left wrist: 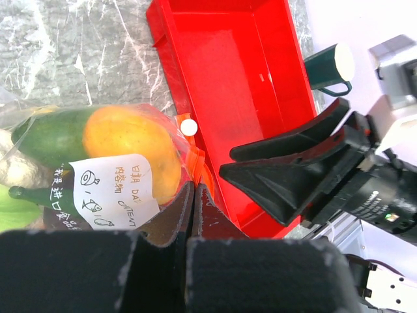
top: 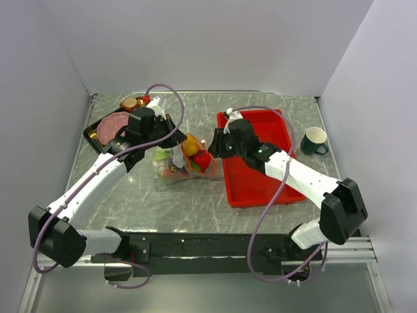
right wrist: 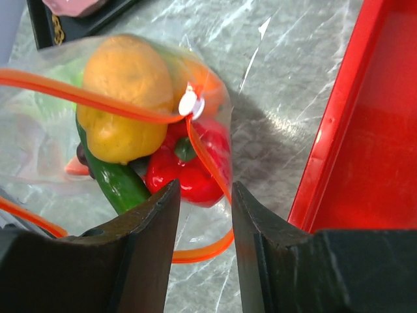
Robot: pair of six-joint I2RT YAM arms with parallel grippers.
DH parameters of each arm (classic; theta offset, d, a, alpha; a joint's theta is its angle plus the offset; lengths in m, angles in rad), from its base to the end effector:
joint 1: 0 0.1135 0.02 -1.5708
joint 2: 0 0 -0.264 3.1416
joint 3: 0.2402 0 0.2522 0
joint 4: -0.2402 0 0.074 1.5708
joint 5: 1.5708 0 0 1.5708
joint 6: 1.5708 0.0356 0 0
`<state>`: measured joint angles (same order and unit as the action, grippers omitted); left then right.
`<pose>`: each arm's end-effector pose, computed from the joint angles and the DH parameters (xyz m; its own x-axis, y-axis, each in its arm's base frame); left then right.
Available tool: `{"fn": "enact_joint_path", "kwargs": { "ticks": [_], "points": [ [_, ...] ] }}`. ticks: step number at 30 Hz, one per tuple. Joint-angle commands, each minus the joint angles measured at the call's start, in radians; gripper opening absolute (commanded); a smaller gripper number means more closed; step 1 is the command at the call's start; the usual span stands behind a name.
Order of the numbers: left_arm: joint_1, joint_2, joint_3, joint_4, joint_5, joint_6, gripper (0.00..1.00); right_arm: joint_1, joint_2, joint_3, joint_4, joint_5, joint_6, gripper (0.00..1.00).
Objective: Place the food in the zip-top bag and seal the zipper
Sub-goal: Adjust the zipper food storage bag at the center of the board.
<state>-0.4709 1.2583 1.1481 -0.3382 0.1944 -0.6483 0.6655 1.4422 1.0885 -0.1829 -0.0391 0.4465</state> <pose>0.2527 -0.1364 0.3502 -0.6704 -0.3235 -0.6677 0.2452 0.7528 -0.6109 0.2594 0.2054 0.2907 -0.6405 0.0458 -0.7666 -0.4067 0.8265 0.3891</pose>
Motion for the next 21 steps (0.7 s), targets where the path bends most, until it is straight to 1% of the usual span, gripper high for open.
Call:
{"fn": "enact_joint_path", "kwargs": {
  "ticks": [1,8,13,21],
  "points": [
    [-0.003,-0.019,0.013,0.076,0.025,-0.005,0.01,0.0,0.02,-0.013,0.023,-0.013,-0.015,0.45],
    [-0.003,-0.016,0.015,0.073,0.025,-0.004,0.01,-0.003,0.092,0.002,0.017,-0.033,-0.015,0.44],
    [-0.003,-0.011,0.015,0.074,0.03,-0.004,0.01,-0.003,0.098,-0.013,0.025,-0.053,-0.005,0.44],
    [-0.003,-0.002,0.013,0.082,0.031,-0.008,0.01,-0.001,0.109,-0.038,0.019,-0.067,0.011,0.39]
  ]
}}
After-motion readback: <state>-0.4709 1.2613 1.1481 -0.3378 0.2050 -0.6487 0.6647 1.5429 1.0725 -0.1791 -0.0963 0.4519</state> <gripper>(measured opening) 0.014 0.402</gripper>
